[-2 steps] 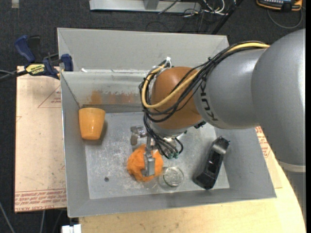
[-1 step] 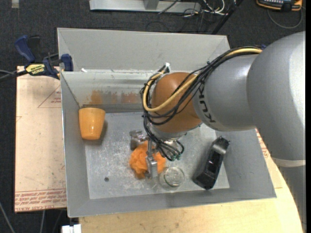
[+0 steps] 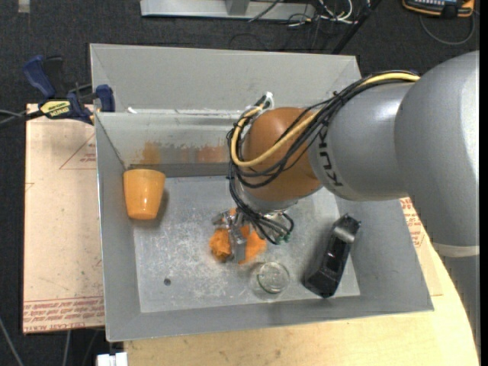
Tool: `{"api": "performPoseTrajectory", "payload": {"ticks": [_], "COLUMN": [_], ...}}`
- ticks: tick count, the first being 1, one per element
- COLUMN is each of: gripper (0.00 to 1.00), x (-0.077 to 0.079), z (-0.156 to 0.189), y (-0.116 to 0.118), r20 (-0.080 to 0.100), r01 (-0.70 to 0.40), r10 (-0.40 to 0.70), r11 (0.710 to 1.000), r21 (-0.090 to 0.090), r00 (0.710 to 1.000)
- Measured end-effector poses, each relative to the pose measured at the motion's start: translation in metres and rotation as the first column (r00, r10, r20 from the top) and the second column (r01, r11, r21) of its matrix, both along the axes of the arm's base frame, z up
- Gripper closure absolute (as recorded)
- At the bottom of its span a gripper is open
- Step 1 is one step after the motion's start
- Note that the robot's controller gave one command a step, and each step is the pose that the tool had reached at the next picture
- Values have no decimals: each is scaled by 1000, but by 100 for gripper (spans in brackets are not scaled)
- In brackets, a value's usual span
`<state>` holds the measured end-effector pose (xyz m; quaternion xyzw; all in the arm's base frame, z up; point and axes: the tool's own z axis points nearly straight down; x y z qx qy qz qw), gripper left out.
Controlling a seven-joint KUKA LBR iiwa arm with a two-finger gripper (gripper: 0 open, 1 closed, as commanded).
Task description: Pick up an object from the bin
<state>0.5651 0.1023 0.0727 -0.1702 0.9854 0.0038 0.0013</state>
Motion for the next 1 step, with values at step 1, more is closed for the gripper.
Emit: {"api": "performPoseTrajectory", "payload": {"ticks": [1], "gripper": [100], "x": [0], "z": [0], "y": [0], "r20": [0], "r01": [0], "r10": [0], "r11": [1000], "r21": [0], "r00": [1000]}}
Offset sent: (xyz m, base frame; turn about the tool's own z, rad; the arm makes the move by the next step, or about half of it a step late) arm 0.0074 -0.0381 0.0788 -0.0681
